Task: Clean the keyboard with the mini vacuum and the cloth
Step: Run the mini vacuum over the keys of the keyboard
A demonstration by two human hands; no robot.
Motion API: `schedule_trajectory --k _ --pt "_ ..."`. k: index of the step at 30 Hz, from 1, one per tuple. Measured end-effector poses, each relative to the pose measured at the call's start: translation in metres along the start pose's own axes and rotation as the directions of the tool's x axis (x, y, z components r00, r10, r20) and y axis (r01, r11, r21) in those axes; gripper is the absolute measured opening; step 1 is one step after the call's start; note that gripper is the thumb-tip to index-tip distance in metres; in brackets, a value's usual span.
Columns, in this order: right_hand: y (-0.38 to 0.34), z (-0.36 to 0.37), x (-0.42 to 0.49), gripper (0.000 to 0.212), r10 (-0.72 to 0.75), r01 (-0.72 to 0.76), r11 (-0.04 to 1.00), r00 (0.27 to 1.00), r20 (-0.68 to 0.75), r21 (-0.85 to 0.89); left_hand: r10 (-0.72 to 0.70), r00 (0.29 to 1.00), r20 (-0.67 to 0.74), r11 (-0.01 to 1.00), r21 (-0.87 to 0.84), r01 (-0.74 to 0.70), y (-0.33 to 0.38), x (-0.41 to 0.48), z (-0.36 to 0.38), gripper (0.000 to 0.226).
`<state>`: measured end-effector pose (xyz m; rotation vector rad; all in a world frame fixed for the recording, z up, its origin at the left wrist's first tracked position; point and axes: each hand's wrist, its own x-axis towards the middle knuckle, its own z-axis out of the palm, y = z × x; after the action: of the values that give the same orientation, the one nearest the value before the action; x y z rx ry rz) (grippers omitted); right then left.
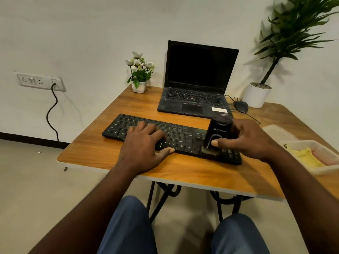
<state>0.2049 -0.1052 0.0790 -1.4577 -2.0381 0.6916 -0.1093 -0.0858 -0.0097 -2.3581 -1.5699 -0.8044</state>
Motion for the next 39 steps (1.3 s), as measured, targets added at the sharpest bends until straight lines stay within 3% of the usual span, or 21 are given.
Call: schedule_trajectory --k 4,7,12,18,22,26,28,31,33,39 --pt "0.034 -0.013 -0.015 0.042 0.108 -0.091 0.994 0.911 -0.397 0.062 0.056 0.997 -0.046 0.998 -0.026 -0.058 0.023 0.002 0.006 0.053" --pt "0.049 -0.022 -0.025 0.043 0.172 -0.146 0.985 0.852 -0.494 0.092 0.109 0.994 -0.02 0.992 -0.055 -0.11 0.052 0.01 0.013 0.054" --pt "0.053 -0.031 -0.028 0.045 0.183 -0.182 0.982 0.883 -0.433 0.044 0.147 0.987 0.071 0.989 -0.043 -0.144 0.084 0.026 0.029 0.066" --pt "0.04 -0.025 -0.018 0.035 0.122 -0.131 0.991 0.97 -0.208 -0.027 0.14 0.984 0.11 0.99 -0.035 -0.137 0.087 0.03 0.036 0.068" --pt "0.045 -0.018 -0.002 0.03 0.107 -0.106 0.994 0.99 -0.097 0.011 0.13 0.984 0.124 0.991 -0.051 -0.124 0.086 0.03 0.038 0.067" --pt "0.052 -0.025 0.019 0.045 0.114 -0.166 0.975 0.943 -0.312 -0.145 0.115 0.984 0.137 0.992 -0.059 -0.108 0.085 0.031 0.037 0.067" --pt "0.052 -0.023 0.022 0.048 0.106 -0.169 0.972 0.936 -0.337 -0.164 0.112 0.983 0.147 0.993 -0.064 -0.104 0.085 0.031 0.037 0.067" --pt "0.045 -0.013 0.017 0.047 0.092 -0.093 0.996 0.994 -0.06 -0.006 0.104 0.983 0.153 0.994 -0.061 -0.096 0.084 0.032 0.038 0.068" --pt "0.045 -0.008 0.018 0.048 0.065 -0.064 0.998 0.997 0.041 -0.025 0.104 0.982 0.156 0.994 -0.061 -0.095 0.084 0.033 0.038 0.069" --pt "0.055 -0.023 0.038 0.052 0.104 -0.174 0.963 0.944 -0.313 -0.204 0.101 0.977 0.188 0.994 -0.064 -0.09 0.086 0.032 0.035 0.071"
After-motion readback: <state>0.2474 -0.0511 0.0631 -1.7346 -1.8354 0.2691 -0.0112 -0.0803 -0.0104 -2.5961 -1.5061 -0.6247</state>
